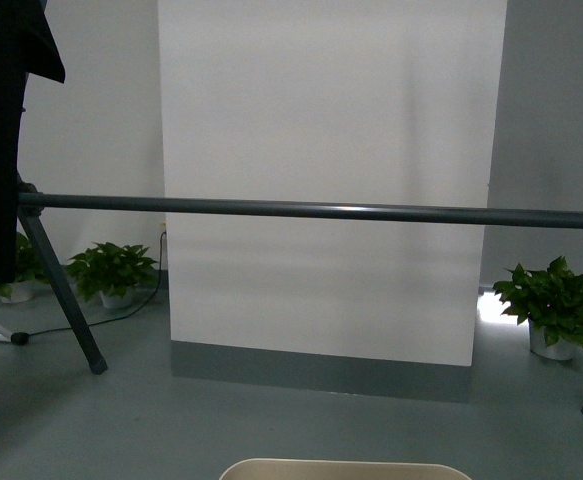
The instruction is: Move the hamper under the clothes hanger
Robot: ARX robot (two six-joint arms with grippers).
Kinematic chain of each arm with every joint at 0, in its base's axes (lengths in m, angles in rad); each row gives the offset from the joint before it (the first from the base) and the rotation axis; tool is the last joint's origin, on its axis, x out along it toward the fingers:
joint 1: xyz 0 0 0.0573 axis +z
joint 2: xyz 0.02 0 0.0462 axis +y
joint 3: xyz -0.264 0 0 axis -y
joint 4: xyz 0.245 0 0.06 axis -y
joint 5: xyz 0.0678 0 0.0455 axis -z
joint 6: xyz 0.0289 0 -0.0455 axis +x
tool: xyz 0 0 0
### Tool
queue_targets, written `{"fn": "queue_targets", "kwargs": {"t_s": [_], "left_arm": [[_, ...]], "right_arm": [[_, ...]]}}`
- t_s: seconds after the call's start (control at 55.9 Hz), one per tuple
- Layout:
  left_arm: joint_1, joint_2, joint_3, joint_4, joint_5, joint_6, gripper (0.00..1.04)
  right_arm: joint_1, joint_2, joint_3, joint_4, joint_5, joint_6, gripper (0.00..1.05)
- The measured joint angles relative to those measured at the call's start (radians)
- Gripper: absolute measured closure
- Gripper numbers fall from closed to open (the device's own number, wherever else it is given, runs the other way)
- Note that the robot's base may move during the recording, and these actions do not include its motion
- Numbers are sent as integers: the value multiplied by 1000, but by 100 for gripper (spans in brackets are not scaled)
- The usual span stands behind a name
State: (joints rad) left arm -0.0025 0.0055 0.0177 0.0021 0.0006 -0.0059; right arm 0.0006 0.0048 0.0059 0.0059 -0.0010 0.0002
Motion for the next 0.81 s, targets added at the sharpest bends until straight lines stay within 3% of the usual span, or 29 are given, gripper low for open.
{"fn": "queue_targets", "kwargs": {"t_s": [0.25,0.34,0.447,0.662,0.751,0.805], "left_arm": [[0,-1,0,0,0,-1,101],[0,-1,0,0,0,0,85],[0,-1,0,0,0,0,60],[0,-1,0,0,0,0,28],[0,-1,0,0,0,0,8],[0,-1,0,0,0,1,5]], "right_arm": [[0,-1,0,-5,0,0,103],[0,-1,0,-5,0,-1,102],[0,-1,0,-5,0,-1,78],[0,-1,0,-5,0,0,46],[0,-1,0,-5,0,0,27],[0,-1,0,-5,0,0,18]]}}
